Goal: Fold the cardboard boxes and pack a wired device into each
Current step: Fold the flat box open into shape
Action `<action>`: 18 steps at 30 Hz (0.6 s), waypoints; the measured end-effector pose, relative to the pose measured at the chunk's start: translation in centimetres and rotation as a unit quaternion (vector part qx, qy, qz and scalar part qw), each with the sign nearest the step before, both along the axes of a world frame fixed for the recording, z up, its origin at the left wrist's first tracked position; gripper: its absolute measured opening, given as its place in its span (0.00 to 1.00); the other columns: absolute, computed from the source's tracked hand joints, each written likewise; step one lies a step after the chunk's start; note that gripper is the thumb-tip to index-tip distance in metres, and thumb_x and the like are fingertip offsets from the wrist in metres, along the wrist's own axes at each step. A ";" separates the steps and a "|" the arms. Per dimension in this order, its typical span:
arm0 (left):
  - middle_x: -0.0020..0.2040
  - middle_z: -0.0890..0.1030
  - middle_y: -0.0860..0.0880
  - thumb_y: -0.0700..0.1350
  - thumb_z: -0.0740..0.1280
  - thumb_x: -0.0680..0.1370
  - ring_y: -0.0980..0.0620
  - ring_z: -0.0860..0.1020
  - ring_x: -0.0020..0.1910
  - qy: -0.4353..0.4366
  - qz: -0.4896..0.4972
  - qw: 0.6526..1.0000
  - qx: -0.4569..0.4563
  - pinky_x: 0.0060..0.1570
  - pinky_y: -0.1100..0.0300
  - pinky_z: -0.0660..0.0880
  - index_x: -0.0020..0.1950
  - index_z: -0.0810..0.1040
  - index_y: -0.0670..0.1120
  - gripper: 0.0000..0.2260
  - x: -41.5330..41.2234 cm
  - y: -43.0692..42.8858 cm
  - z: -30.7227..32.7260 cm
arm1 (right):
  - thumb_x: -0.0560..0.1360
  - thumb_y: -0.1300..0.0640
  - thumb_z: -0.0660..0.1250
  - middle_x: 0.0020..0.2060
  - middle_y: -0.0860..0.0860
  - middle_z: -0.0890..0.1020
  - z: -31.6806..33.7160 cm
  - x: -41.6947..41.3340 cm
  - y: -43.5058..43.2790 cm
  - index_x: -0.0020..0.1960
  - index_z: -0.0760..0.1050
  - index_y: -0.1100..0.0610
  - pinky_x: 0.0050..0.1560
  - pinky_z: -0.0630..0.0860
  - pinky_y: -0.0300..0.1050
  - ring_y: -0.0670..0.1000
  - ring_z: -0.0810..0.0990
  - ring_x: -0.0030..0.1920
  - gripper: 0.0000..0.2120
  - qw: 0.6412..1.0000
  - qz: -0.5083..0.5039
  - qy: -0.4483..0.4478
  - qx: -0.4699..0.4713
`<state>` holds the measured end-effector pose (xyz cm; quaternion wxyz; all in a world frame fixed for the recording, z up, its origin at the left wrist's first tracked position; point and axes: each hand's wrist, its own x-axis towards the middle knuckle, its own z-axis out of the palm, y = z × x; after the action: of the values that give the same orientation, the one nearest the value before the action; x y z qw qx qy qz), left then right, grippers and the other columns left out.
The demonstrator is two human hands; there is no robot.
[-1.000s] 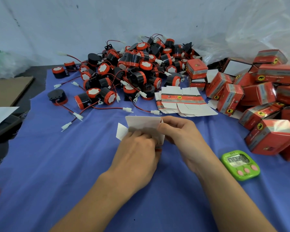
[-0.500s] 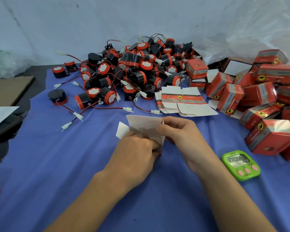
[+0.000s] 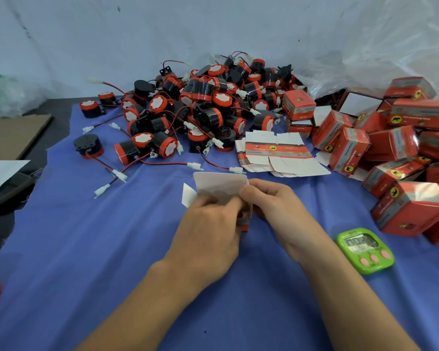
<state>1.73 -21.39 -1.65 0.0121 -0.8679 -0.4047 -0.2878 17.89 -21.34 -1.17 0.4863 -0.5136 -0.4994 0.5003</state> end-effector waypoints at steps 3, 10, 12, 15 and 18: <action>0.45 0.85 0.53 0.45 0.74 0.75 0.50 0.78 0.48 -0.132 -0.013 0.986 0.099 0.62 0.63 0.68 0.49 0.84 0.47 0.04 -1.1 0.5 0.4 | 0.78 0.52 0.69 0.51 0.52 0.88 0.0 -0.1 0.0 0.55 0.86 0.52 0.63 0.79 0.57 0.52 0.85 0.55 0.10 1.000 -0.002 0.003 0.012; 0.55 0.79 0.66 0.41 0.73 0.76 0.66 0.77 0.56 -0.300 0.124 0.928 -0.181 0.50 0.72 0.72 0.59 0.76 0.62 0.19 -2.4 2.2 1.3 | 0.71 0.56 0.69 0.47 0.48 0.89 -0.2 -0.2 0.0 0.51 0.87 0.49 0.49 0.79 0.39 0.45 0.86 0.50 0.12 0.998 -0.027 -0.004 0.061; 0.44 0.84 0.65 0.35 0.68 0.78 0.68 0.79 0.45 -0.343 0.093 0.889 -0.288 0.39 0.74 0.72 0.46 0.84 0.64 0.21 -2.6 2.7 0.5 | 0.70 0.58 0.68 0.46 0.49 0.89 -0.3 -0.1 0.2 0.51 0.87 0.50 0.50 0.79 0.39 0.45 0.85 0.49 0.13 0.997 -0.040 0.019 0.061; 0.45 0.86 0.61 0.32 0.67 0.78 0.66 0.81 0.45 -0.405 0.076 0.860 -0.301 0.40 0.75 0.72 0.49 0.86 0.59 0.21 -2.9 3.4 0.3 | 0.70 0.61 0.67 0.50 0.52 0.88 -0.5 0.2 0.6 0.52 0.87 0.53 0.60 0.77 0.49 0.49 0.84 0.53 0.15 0.994 -0.057 0.073 0.053; 0.52 0.87 0.58 0.31 0.66 0.79 0.62 0.82 0.54 -0.439 0.031 0.846 -0.300 0.46 0.74 0.73 0.59 0.83 0.58 0.22 -2.7 3.6 0.2 | 0.70 0.67 0.64 0.53 0.54 0.88 -0.6 0.5 0.8 0.54 0.87 0.56 0.59 0.77 0.49 0.52 0.83 0.56 0.18 0.991 -0.062 0.109 0.053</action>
<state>-0.98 -17.79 -1.46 -0.4188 -0.5993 -0.4615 -0.5024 18.37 -20.52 -1.78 0.5943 -0.4595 -0.4363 0.4954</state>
